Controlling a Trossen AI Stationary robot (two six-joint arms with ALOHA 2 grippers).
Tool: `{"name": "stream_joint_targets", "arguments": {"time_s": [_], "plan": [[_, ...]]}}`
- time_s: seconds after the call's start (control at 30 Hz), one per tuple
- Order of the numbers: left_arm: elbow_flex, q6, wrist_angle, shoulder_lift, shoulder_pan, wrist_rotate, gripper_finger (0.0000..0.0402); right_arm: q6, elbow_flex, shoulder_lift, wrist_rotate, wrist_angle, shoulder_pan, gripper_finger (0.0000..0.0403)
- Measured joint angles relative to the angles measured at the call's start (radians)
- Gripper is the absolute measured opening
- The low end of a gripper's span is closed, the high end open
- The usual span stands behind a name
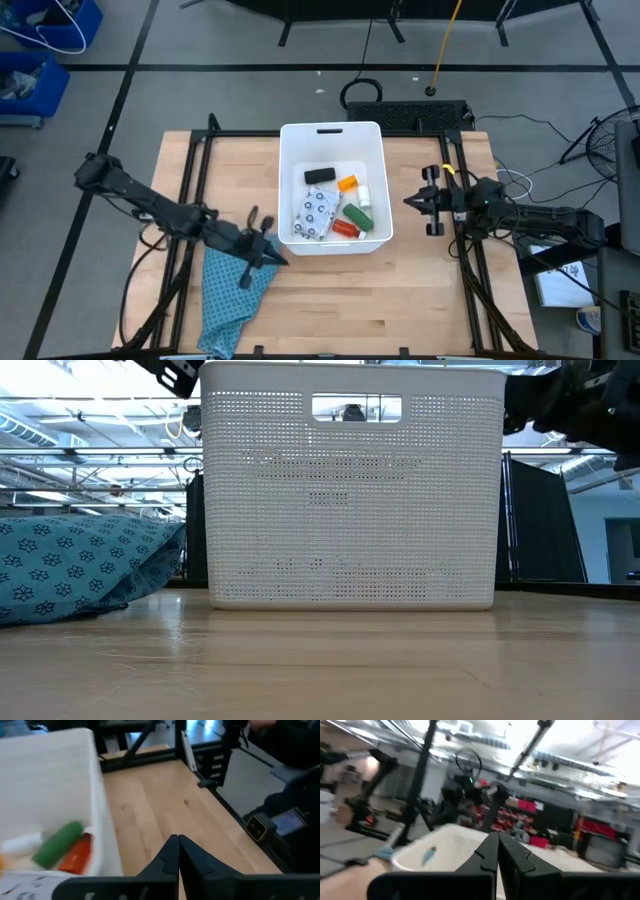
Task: Pick & place medical supplies in basket/bin
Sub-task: Adjust the white bin
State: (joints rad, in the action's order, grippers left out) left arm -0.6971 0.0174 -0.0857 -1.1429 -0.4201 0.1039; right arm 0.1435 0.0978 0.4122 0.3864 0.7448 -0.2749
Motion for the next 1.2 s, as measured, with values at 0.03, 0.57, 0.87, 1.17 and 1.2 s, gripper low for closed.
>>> {"name": "stream_joint_targets", "arguments": {"time_s": [0.03, 0.57, 0.87, 1.17, 1.2], "plan": [[0.000, 0.001, -0.018, -0.025, -0.007, -0.002, 0.0001, -0.008, 0.000, 0.000, 0.018, 0.014, 0.001, 0.0000], [0.000, 0.064, -0.108, -0.212, -0.006, 0.186, 0.0001, 0.103, 0.298, 0.049, -0.095, -0.493, 0.454, 0.0000], [0.000, 0.064, -0.122, -0.212, 0.017, 0.186, 0.0001, 0.041, 0.302, 0.316, -0.459, -0.503, 0.828, 0.0000], [0.000, 0.042, -0.120, -0.212, 0.022, 0.187, 0.0001, -0.064, 0.303, 0.604, -0.787, -0.292, 0.898, 0.0000], [0.000, 0.038, -0.120, -0.212, 0.022, 0.191, 0.0001, -0.065, 0.303, 0.625, -0.797, -0.279, 0.897, 0.0000]]}}
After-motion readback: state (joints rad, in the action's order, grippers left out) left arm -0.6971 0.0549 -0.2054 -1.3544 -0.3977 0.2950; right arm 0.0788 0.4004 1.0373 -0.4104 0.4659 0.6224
